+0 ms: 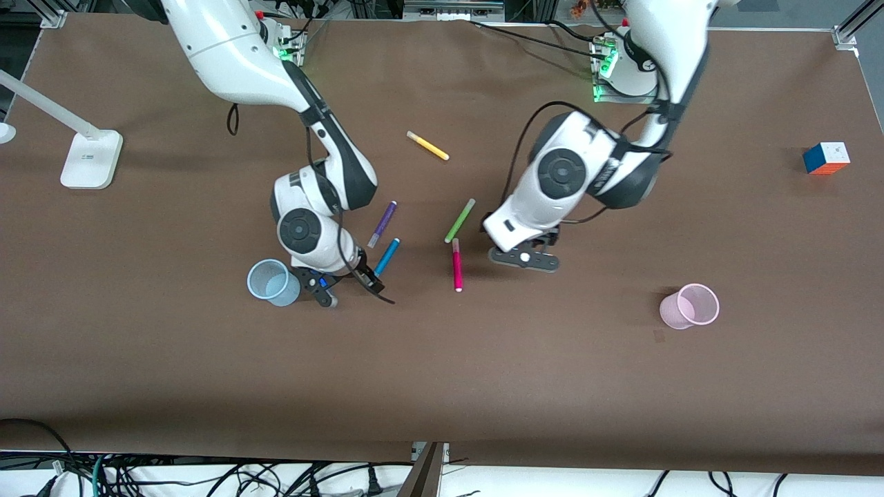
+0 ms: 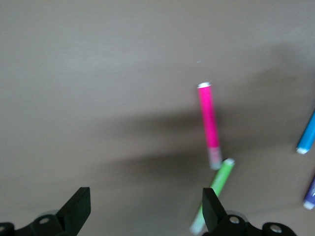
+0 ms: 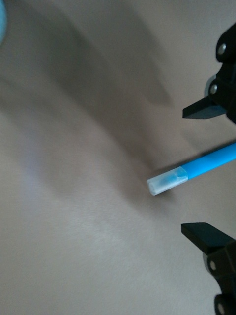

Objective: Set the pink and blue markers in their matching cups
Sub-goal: 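Grasp the blue marker with the right gripper while the left gripper grasps the pink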

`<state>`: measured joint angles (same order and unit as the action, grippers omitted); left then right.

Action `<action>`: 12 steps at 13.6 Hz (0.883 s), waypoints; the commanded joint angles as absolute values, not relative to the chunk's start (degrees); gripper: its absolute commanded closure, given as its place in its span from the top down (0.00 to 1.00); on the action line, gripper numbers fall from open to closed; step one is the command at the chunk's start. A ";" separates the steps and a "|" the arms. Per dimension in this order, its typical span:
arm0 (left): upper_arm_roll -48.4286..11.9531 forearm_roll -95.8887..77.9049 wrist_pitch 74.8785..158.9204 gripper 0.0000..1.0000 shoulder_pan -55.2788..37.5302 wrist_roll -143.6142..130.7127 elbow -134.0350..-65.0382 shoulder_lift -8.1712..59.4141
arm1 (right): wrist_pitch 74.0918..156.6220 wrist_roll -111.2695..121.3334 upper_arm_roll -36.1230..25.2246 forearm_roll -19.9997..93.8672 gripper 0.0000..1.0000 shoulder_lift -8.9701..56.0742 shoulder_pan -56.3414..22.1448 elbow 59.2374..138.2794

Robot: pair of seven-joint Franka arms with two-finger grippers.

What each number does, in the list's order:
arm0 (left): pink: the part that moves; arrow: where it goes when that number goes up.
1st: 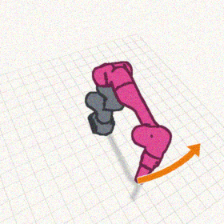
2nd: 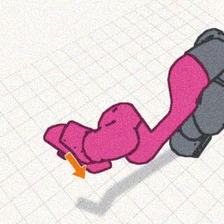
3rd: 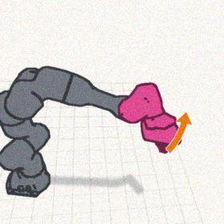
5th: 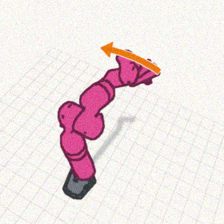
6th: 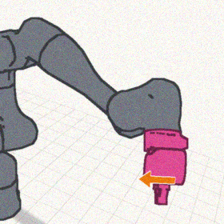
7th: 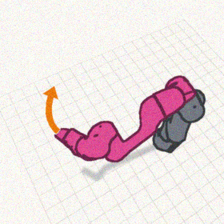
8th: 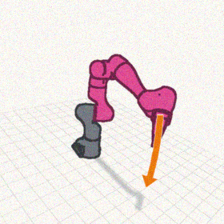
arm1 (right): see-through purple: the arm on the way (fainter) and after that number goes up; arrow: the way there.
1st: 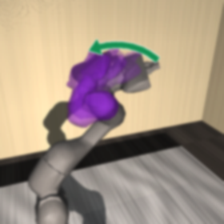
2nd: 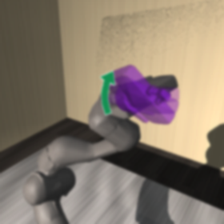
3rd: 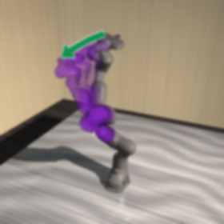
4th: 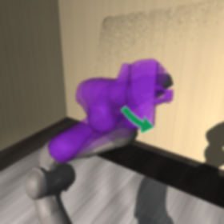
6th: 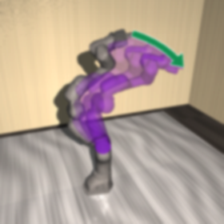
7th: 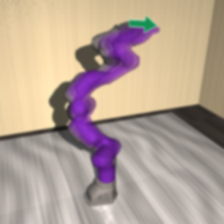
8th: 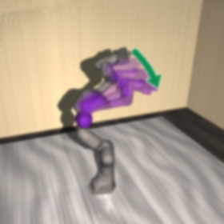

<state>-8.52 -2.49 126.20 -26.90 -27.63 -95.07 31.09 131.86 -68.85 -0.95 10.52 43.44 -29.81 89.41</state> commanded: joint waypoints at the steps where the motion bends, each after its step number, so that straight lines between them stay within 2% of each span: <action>1: -7.82 -1.14 131.55 1.00 -29.96 -34.53 -93.16 35.32 | 132.01 -66.81 -1.49 10.63 0.94 45.87 -31.11 86.84; 5: -7.65 -1.23 139.01 1.00 -31.99 -34.72 -93.16 39.28 | 132.97 -66.01 -1.49 10.72 0.92 47.37 -31.55 86.14; 6: -7.56 -1.23 142.00 1.00 -32.69 -34.80 -93.16 40.42 | 133.67 -65.74 -1.49 10.72 0.62 47.46 -31.64 86.13; 8: -7.30 -1.14 143.17 1.00 -33.66 -34.98 -93.25 41.75 | 133.86 -62.60 -1.49 11.07 0.19 47.46 -31.64 86.13; 10: -7.21 -1.06 143.35 0.99 -34.19 -35.16 -93.16 42.36 | 133.77 -62.23 -1.49 11.16 0.00 47.46 -31.55 86.13; 12: -7.21 2.35 144.74 0.82 -34.72 -35.16 -93.16 43.32 | 133.77 -62.23 -1.49 10.99 0.00 47.46 -31.55 86.13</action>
